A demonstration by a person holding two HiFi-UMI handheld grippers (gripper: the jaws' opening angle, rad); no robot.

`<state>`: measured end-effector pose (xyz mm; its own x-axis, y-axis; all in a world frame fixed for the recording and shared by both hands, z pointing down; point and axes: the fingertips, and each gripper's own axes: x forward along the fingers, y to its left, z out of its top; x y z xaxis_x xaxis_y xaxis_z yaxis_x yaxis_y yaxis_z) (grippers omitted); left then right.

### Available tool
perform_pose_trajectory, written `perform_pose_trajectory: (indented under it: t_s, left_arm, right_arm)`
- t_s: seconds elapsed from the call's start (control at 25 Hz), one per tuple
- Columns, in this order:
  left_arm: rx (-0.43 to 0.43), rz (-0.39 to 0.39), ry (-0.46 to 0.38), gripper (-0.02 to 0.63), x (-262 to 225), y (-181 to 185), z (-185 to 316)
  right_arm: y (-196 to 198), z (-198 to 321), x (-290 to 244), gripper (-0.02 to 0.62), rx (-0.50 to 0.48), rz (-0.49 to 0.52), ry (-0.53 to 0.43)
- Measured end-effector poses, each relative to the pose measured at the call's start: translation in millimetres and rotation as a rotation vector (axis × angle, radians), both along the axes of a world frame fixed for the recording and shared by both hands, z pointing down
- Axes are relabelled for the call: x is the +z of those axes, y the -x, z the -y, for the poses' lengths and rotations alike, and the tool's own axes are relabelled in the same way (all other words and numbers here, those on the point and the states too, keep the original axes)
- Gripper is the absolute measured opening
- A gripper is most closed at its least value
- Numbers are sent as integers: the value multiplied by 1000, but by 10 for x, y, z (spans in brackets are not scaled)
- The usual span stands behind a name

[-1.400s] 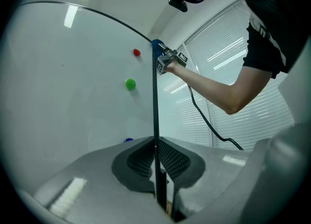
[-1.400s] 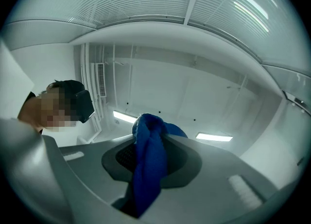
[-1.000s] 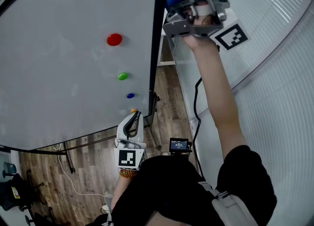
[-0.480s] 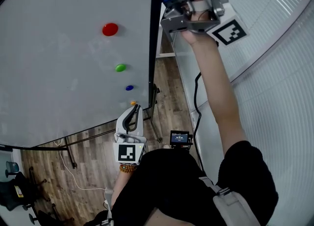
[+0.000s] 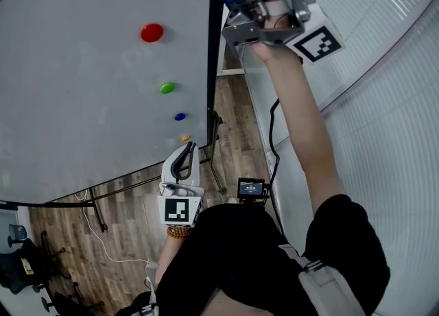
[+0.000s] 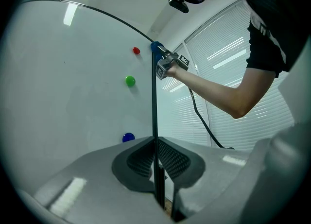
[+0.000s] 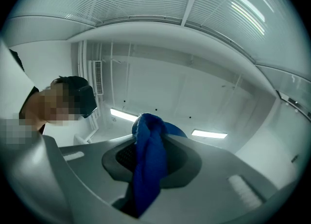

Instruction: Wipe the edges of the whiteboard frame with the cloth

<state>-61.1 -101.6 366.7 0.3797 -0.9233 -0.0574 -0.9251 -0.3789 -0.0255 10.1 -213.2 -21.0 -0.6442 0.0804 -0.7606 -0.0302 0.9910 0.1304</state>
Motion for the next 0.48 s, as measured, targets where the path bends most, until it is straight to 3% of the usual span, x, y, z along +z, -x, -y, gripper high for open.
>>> perform_pose_trajectory:
  t_s: [0.48]
  left_arm:
    - [13,-9,-1,112,-169,-58,19]
  right_arm:
    - [8,27,16,100,19,-14,23]
